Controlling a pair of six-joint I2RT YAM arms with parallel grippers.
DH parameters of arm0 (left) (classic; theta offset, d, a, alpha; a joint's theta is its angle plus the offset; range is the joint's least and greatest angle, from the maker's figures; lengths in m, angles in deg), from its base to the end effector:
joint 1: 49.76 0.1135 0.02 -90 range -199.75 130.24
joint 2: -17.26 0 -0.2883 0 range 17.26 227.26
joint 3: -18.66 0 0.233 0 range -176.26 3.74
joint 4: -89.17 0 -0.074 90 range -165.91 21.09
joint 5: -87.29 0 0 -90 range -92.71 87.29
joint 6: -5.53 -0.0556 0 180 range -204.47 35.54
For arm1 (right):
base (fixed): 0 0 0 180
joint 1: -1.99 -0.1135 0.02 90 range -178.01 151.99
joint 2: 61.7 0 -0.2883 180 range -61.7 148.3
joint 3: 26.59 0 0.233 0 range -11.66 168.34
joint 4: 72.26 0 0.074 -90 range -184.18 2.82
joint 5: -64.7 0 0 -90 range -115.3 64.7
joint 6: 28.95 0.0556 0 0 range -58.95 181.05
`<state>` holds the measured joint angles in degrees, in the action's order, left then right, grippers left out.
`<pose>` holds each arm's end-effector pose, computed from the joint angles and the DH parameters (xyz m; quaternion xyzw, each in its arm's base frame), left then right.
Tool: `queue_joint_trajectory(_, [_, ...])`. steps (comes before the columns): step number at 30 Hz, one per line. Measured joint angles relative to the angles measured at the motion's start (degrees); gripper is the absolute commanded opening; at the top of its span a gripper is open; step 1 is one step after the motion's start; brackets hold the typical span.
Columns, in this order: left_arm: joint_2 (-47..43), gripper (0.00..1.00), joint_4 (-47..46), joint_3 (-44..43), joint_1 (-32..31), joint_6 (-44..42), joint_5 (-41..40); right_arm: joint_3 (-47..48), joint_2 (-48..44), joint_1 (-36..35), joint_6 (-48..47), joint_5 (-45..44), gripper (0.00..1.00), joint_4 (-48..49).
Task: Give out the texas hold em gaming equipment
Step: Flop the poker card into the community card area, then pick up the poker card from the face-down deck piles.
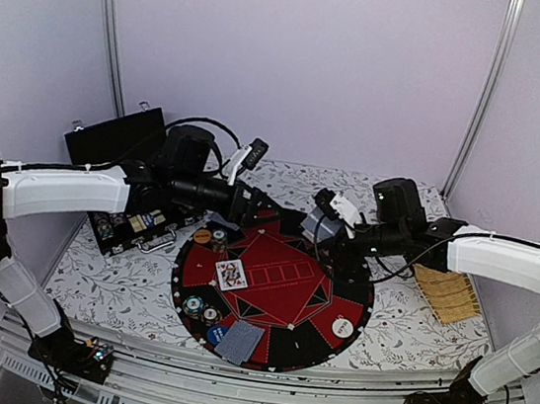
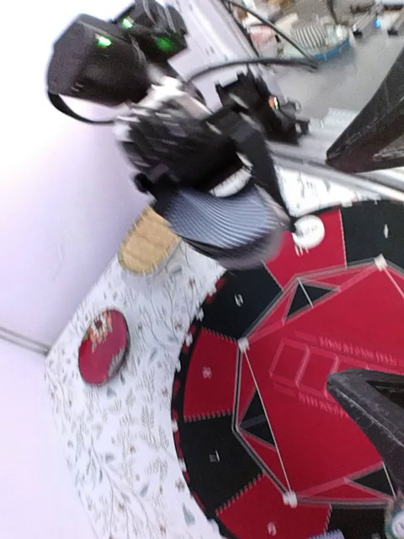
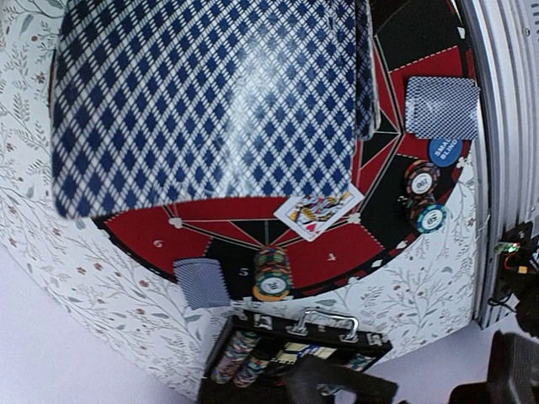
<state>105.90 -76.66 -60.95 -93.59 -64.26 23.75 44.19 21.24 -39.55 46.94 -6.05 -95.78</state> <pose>0.2404 -0.2651 0.3164 0.2896 0.7697 -0.4461 0.3530 0.2237 0.2227 0.2768 -0.4770 0.7402 0.2512 0.4019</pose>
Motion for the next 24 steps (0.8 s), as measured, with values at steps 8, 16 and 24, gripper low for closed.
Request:
queue_joint_trajectory(8, [3.52, 0.68, -2.89, -0.22, -0.24, 4.59, 4.2, 2.25, 4.74, -5.11, -0.04, 0.98, 0.51, 1.25])
queue_joint_trajectory(16, [4.66, 0.63, -1.44, -1.25, -0.24, 4.68, 2.29, 5.22, 7.13, -7.1, -0.04, 1.03, 0.51, 2.62])
queue_joint_trajectory(24, [5.35, 0.27, -0.42, -2.01, -0.26, 3.8, 1.46, 5.49, 7.56, -7.91, -0.07, 0.98, 0.51, 2.67])
